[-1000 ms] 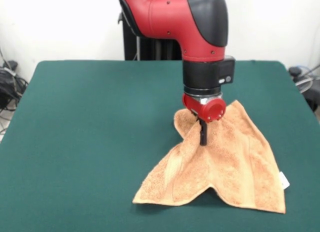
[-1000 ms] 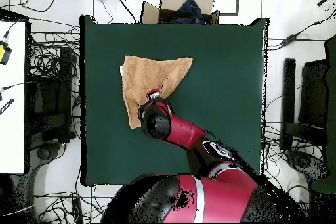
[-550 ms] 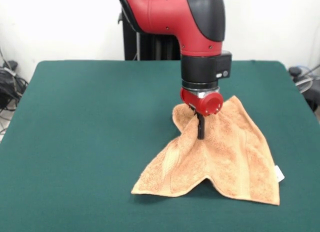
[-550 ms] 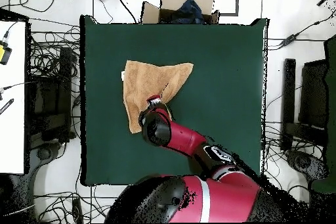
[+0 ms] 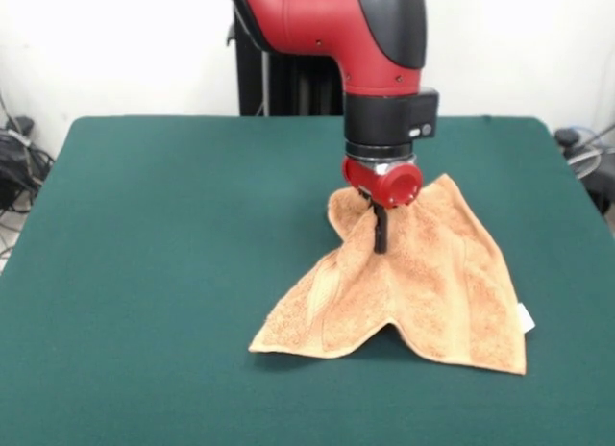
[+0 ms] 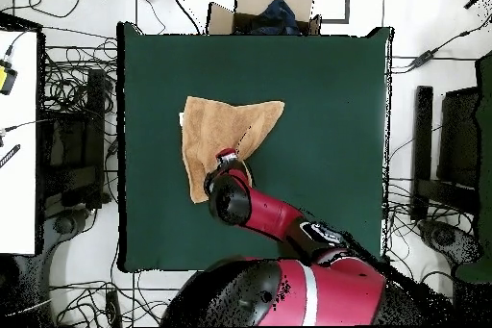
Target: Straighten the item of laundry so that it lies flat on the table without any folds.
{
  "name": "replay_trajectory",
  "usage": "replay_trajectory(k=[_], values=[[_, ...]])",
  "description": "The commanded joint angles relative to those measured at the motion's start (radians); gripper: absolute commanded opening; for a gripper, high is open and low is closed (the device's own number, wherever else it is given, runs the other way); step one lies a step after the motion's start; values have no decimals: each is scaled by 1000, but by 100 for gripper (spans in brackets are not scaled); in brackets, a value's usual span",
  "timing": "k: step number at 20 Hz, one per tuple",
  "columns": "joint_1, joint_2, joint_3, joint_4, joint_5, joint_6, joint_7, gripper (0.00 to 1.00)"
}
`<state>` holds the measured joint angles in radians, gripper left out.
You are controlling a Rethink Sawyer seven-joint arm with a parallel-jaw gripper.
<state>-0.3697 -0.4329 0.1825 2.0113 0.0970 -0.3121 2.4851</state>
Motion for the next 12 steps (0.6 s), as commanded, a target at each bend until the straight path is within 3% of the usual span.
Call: replay_trajectory(k=[1,7,8,12], values=[[-8,87,44,119,-40,46,147,0],[-17,85,44,126,-45,44,143,0],[-14,85,41,129,-40,31,154,100],[-58,74,75,139,-89,44,130,100]])
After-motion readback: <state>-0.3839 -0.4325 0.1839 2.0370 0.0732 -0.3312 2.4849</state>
